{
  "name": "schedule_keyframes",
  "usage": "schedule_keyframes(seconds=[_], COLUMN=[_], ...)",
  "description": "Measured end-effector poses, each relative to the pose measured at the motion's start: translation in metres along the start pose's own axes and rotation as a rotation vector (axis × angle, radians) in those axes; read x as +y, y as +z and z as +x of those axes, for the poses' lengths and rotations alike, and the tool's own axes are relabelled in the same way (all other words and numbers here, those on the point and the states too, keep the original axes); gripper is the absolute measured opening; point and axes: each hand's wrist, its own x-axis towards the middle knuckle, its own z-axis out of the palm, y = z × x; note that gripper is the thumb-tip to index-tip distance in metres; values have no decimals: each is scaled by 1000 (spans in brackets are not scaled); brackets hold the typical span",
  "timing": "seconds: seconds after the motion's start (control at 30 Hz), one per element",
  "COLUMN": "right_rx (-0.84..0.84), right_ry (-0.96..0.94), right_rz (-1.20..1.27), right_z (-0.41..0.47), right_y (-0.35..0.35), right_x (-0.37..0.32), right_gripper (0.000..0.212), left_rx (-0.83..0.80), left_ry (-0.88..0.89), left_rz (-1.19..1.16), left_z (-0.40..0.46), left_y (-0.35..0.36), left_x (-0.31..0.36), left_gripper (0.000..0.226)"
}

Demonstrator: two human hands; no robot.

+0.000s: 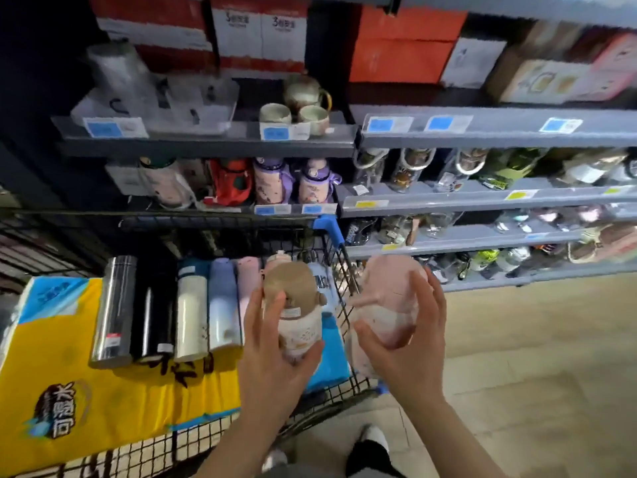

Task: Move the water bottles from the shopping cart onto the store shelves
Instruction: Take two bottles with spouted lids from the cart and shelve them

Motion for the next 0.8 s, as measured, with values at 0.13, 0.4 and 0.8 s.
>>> schedule_keyframes(seconds=[0.13, 0.4, 0.8], right_rx=[143, 296, 515], right_ry=[38, 63, 177], right_rz=[67, 187, 135], right_z=[15, 73, 172], right_y=[-39, -167, -349], right_x=[28, 151, 306], right_gripper=[89, 84, 89], left_rx=[12, -81, -127], left_ry=[156, 307, 482], left_rz=[-11, -117, -157], left_z=[17, 37, 64], left_y=[47, 212, 408], left_x=[36, 153, 308], left_gripper=[83, 83, 82])
